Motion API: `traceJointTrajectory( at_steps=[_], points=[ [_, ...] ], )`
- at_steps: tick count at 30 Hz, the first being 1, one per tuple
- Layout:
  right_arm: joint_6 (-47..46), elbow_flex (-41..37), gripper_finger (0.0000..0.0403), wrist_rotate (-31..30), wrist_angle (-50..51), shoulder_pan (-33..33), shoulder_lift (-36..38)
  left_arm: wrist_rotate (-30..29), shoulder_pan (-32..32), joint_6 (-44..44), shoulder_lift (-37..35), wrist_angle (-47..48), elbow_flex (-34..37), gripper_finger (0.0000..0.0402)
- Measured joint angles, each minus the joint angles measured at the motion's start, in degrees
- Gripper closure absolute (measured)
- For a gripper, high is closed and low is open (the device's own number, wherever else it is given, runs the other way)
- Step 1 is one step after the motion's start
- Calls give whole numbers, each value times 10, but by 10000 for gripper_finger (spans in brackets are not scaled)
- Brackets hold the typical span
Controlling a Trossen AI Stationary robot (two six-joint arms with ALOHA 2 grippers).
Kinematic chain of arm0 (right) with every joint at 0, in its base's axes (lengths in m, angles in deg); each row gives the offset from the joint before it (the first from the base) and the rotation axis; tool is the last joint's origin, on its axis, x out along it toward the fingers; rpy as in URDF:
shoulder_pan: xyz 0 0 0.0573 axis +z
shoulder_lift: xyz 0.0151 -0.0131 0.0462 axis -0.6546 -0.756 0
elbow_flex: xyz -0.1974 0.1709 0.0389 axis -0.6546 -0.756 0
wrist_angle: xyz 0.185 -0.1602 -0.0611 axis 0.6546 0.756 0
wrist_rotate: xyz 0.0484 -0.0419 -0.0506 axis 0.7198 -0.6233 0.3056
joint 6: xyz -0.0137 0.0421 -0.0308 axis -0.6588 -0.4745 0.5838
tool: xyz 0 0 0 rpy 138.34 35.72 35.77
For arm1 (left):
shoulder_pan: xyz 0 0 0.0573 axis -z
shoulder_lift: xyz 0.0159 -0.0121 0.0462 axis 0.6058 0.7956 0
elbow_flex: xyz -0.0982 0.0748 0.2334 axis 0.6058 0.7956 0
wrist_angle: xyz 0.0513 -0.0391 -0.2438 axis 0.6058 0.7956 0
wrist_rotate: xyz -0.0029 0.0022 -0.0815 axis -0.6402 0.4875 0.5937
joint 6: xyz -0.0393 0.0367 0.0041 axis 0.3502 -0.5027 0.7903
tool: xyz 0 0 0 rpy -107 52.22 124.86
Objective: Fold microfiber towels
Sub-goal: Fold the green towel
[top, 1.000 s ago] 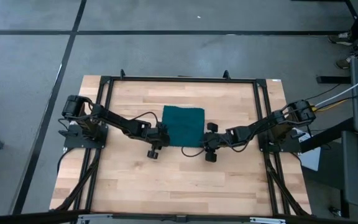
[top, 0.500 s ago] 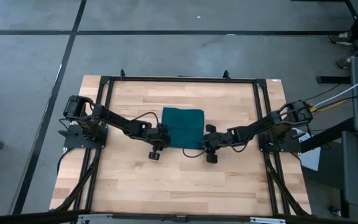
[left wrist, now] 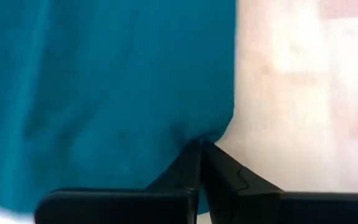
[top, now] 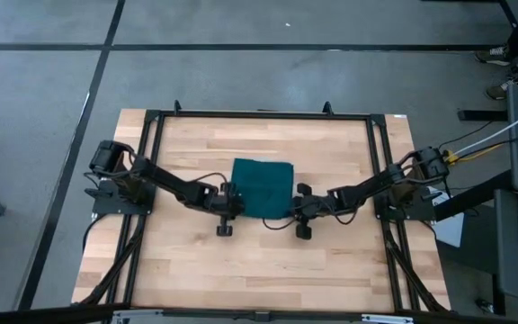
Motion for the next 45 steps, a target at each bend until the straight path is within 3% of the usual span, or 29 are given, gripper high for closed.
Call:
traceJointTrajectory(
  at_steps=[3,9,16,21,27,31,35,40,45],
  points=[
    [-31,4,396,15,28,33,25,-20,37,63,-8,-2,1,398],
    [-72,67,397,-62,152,120,91,-86,108,185,-62,4,-18,399],
    [-83,191,397,-137,270,175,117,-163,136,187,-92,91,-144,399],
    [-22,262,397,-200,378,150,135,-210,99,166,-94,167,-209,399],
    [9,230,397,-198,463,96,183,-245,48,163,-115,248,-194,399],
    [38,213,397,-222,464,73,250,-292,31,129,-142,234,-195,399],
    [60,213,397,-234,475,49,304,-289,8,124,-159,225,-195,400],
    [36,237,397,-224,479,69,334,-287,38,161,-192,211,-201,400],
    [-3,286,397,-225,501,125,309,-308,102,220,-196,227,-246,400]
  ],
)
